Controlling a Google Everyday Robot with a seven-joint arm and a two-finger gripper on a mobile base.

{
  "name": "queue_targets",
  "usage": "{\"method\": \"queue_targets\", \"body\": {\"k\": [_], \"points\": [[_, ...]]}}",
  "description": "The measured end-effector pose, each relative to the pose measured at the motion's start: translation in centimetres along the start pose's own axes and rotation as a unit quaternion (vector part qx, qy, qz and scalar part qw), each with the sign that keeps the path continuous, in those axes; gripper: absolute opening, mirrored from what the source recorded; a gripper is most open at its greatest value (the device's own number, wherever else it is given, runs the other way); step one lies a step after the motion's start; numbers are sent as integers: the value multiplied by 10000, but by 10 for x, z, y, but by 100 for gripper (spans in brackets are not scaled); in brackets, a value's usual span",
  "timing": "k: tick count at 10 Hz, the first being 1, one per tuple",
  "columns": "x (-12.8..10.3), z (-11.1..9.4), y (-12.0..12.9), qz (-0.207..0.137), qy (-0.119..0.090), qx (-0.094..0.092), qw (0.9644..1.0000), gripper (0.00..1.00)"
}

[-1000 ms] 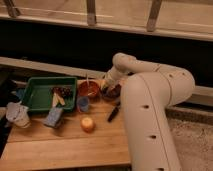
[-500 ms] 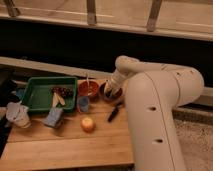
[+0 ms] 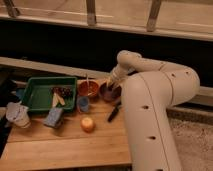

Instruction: Wipe purple bowl with eraser

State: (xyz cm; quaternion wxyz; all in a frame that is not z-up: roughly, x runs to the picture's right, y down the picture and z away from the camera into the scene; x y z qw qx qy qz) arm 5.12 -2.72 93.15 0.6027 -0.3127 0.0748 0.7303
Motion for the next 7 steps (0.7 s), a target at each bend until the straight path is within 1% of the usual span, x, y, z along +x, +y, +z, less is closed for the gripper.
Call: {"method": "queue_targets", "body": {"k": [1,2,3,4,5,6,7], "points": [[2,2,6,-39,20,-82,10000,0],[10,0,15,-98,39,-278,9996,0],[17,-1,18,-125,68,-406,9991,0],[26,-3,20,-143,98,-435,9989,0],[37,-3,23,-167,149,-411,9989,0],[45,-8,18,-95,141,-355,9992,0],[48,-13,9,-10,105,-294,9995,0]]}}
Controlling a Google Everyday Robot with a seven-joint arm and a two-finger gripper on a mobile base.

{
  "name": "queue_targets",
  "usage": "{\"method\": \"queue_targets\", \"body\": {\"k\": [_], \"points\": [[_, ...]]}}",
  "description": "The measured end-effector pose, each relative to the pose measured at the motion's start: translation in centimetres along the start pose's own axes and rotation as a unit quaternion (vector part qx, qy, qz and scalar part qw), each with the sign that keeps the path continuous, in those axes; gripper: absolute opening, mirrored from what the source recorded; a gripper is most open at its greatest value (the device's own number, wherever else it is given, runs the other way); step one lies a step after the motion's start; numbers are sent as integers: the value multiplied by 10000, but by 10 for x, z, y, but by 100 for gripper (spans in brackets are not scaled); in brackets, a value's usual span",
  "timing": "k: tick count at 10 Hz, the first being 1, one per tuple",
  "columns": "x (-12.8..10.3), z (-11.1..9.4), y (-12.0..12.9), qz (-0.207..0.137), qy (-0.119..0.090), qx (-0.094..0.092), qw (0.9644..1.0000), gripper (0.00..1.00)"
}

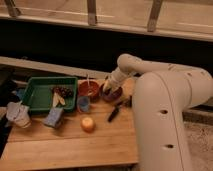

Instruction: Wipe purple bowl with eraser

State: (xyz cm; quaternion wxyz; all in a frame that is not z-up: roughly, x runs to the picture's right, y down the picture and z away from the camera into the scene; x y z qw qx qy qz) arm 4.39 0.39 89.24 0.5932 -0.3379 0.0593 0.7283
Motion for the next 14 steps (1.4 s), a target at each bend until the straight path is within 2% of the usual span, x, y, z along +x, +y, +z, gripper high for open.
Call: {"method": "queue_targets", "body": {"k": [1,4,5,7,11,13,14], "points": [[-2,-4,-7,70,-49,65,9999,0],[-33,-10,-27,250,-208,256,9991,0],[-43,-7,-29,265,-226,288,9990,0],[-50,5,-13,178,-196,252,9993,0],[-24,17,11,3,-136,-46,9999,0],[-10,21,13,19,-89,-95,9999,0],[-6,20,5,120,-94,-35,9999,0]]}}
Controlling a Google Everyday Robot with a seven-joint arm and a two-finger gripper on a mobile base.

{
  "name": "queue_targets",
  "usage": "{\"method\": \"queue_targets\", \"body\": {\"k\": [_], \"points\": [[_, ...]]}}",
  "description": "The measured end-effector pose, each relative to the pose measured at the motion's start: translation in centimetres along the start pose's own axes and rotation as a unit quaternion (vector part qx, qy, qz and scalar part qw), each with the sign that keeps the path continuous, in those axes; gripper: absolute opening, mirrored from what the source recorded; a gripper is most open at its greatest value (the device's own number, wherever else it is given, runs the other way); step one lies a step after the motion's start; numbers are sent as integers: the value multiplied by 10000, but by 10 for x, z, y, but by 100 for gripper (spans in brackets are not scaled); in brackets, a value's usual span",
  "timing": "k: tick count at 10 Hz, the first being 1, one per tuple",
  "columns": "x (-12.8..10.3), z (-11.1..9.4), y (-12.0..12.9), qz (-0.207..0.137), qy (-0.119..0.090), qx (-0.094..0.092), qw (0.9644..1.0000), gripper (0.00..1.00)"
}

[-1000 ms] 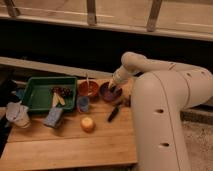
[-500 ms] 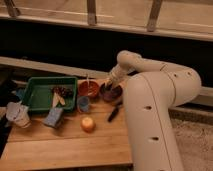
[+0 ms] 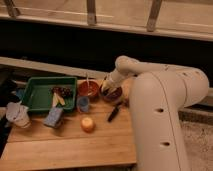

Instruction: Wipe purple bowl with eraser

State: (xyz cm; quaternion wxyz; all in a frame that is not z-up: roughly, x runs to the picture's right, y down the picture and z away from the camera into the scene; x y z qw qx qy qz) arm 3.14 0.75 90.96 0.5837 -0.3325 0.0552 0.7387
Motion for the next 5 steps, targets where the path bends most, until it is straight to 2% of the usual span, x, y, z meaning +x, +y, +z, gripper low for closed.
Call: {"method": "queue_targets", "body": {"k": [3,5], "points": [[-7,-13,-40,323,-107,479,9983,0],[-21,-19,-54,442,-208,546,9973,0]]}}
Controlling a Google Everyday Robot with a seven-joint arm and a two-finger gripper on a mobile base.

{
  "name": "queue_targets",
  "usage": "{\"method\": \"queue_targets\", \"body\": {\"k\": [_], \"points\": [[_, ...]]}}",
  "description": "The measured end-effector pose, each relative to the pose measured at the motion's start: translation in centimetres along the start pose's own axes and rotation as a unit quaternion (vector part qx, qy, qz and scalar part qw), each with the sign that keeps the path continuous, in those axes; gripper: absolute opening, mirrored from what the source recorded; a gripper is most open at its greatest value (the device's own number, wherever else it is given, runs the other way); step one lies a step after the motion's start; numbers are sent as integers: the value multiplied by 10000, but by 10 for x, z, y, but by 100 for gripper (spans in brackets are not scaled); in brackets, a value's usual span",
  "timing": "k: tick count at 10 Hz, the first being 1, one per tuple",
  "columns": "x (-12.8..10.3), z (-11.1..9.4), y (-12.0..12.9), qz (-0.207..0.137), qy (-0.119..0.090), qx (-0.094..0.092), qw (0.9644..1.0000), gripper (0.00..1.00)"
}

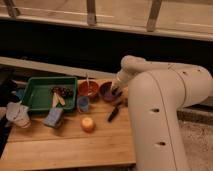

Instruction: Wipe purple bowl with eraser

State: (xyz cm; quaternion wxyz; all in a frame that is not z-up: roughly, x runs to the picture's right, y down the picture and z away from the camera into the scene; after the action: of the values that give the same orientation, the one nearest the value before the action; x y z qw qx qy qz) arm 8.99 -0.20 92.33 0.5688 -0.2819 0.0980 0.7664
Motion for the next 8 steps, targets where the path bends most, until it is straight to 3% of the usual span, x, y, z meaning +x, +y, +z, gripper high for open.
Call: {"method": "queue_targets", "body": {"k": [2,4,6,8], "points": [[-11,2,4,-46,-38,-69,10000,0],[-16,13,32,-243,9,-266,9993,0],[-8,28,60,-458,186,-488,9976,0],[3,36,69,-534,311,-625,9961,0]]}}
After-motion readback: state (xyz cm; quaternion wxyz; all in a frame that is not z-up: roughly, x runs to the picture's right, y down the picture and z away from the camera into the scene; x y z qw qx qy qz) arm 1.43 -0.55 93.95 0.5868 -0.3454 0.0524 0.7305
